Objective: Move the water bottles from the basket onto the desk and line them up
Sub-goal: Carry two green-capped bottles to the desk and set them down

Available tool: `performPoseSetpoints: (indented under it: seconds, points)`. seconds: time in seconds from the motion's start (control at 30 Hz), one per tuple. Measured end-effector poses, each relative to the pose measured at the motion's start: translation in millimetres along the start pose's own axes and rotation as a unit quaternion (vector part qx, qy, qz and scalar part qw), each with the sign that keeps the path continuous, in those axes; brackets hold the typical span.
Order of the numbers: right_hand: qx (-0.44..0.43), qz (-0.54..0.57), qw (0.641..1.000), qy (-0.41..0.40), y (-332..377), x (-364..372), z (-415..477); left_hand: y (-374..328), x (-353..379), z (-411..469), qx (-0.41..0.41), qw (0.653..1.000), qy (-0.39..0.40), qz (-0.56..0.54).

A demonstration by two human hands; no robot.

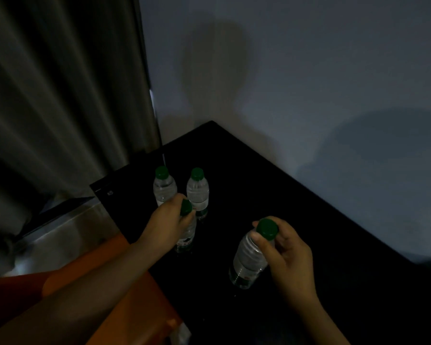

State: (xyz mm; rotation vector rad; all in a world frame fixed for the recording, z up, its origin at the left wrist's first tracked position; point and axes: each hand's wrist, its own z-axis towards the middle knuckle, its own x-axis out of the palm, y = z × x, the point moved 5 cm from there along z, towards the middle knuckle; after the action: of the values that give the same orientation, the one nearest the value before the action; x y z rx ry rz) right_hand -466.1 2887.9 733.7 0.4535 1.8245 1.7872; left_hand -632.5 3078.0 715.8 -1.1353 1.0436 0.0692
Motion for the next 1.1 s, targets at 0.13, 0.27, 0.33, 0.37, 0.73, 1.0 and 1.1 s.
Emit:
performPoseSetpoints:
  seconds: [0.13,0.27,0.33,0.37,0.73,1.0,1.1]
  points:
    - [0.015,0.012,1.000,-0.013,-1.8,2.6,-1.8,5.6,3.5,12.1,-0.011,1.000,0.002,-0.021]
    - [0.028,-0.015,0.999,-0.011,-5.3,3.9,0.8,4.2,5.9,18.5,0.006,1.000,0.009,-0.024]
    - [0.027,-0.029,0.999,-0.013,-7.7,4.8,2.5,3.6,6.1,20.5,0.012,1.000,0.014,-0.020]
    - [0.024,-0.034,0.999,-0.013,-8.8,5.2,3.4,3.2,5.7,20.9,0.015,1.000,0.012,-0.018]
    - [0.033,-0.055,0.998,-0.011,-28.2,22.7,38.5,-5.1,9.7,11.3,0.026,1.000,0.001,-0.007]
    - [0.030,-0.092,0.994,-0.044,-42.2,40.9,78.8,-6.6,13.8,14.2,0.019,1.000,-0.002,0.022]
    - [0.031,-0.099,0.994,-0.041,-47.6,47.4,87.3,-5.8,14.8,13.4,0.016,1.000,-0.001,0.021]
